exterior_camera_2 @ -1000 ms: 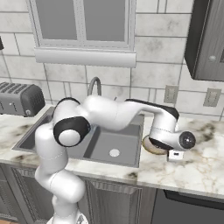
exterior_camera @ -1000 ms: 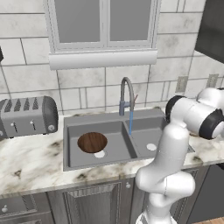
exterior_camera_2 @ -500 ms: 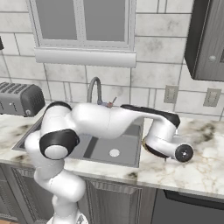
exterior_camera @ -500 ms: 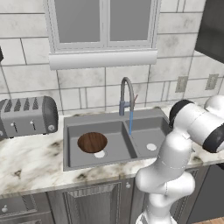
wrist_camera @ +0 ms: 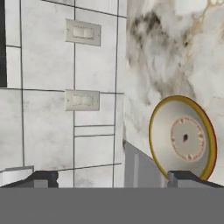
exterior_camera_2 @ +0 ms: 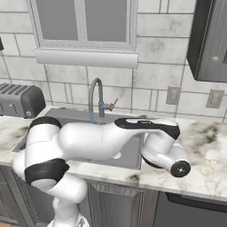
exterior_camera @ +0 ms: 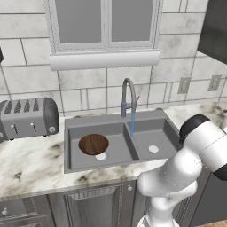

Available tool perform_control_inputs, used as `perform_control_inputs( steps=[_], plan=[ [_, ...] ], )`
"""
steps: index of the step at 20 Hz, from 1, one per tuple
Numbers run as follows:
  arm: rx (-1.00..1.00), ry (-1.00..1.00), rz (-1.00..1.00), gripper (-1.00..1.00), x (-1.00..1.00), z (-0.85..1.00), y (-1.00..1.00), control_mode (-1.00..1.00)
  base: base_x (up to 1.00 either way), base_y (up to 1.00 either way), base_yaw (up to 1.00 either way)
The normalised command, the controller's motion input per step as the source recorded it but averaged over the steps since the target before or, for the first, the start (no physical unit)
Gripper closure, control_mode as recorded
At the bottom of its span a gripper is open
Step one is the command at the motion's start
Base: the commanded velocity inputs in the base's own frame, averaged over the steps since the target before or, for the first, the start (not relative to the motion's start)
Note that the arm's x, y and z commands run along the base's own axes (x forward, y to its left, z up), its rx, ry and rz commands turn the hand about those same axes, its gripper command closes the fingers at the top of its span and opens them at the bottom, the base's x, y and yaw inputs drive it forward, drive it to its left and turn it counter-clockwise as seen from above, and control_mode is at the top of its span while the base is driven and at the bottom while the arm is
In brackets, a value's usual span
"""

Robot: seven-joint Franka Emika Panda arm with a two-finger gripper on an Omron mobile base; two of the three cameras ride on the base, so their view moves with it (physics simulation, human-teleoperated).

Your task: Rinse each bowl for a few seconds and place them down in the sink or on the counter.

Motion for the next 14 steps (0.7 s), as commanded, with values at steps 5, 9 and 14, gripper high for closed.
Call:
perform_control_inputs(
  steps=[5, 9, 14],
  plan=[
    [0.01, -0.13, -0.03, -1.00, -0.33, 0.34, 0.04, -1.00, 0.00, 0.00, 0.00],
    [0.03, -0.11, -0.01, -1.00, -0.41, 0.35, 0.01, -1.00, 0.00, 0.00, 0.00],
    [0.04, -0.06, 0.00, -1.00, -0.35, 0.37, 0.15, -1.00, 0.00, 0.00, 0.00]
  ],
)
